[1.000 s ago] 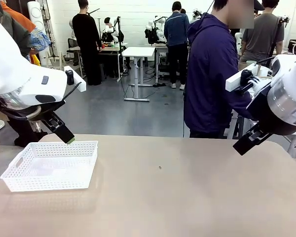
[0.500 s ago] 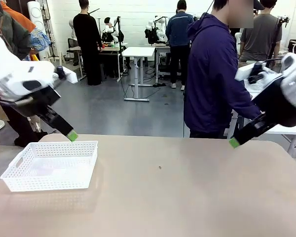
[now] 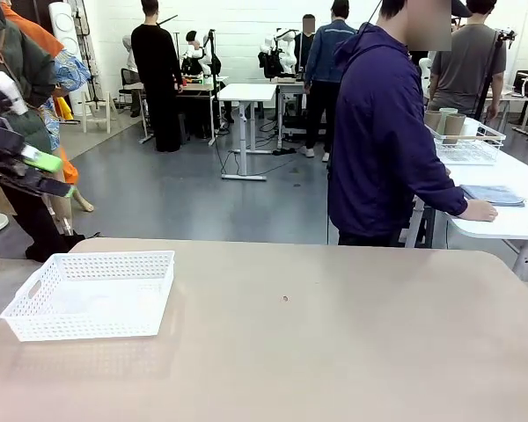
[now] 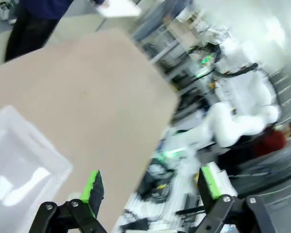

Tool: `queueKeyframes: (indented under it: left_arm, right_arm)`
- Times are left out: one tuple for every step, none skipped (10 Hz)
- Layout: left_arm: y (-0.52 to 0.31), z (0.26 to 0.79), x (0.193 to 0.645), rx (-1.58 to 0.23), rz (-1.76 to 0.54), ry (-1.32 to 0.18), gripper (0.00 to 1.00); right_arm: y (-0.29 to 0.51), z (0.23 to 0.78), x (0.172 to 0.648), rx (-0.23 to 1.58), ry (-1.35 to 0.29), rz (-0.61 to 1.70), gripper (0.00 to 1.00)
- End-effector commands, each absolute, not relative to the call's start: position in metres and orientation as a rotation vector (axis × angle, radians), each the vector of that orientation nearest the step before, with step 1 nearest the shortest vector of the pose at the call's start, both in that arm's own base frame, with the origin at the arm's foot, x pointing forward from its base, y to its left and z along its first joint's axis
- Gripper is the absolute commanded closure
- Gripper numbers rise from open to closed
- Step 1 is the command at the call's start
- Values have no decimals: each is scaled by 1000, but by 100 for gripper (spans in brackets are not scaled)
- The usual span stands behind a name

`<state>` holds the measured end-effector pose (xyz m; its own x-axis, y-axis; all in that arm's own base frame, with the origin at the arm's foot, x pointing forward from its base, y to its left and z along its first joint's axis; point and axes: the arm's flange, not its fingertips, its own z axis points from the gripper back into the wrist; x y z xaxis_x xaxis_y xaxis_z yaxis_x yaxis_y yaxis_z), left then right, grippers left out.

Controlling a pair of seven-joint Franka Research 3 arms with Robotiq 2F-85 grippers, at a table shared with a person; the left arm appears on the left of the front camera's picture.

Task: Clean and organize the cups into the basket.
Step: Pick up the Organizing basket and move it to the center of the table, then pick up the Reusable plastic cup from the right side of the table and place it inside the Organizing basket.

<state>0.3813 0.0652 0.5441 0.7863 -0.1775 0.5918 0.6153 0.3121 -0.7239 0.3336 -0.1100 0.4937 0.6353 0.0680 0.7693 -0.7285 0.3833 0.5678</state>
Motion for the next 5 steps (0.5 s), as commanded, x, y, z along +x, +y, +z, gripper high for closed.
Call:
queueKeyframes:
  left_arm:
    - [105,532,395,-1457,-41,-320,0]
    - [128,525,388,-1462,8,-344,0]
    - [149,520,381,-1446,48,-363,0]
    - [170,515,373,-1431,87,-380,0]
    - [185,510,363,-1414,118,-394,0]
  right_arm:
    - [-140,485,335,1718,-511,171,0]
    - [-157,480,326,1743,-508,128,0]
    - [-170,477,317,1725,-492,81,0]
    - [-181,474,306,1675,-461,30,0]
    - [-186,471,296,1611,-391,-28,0]
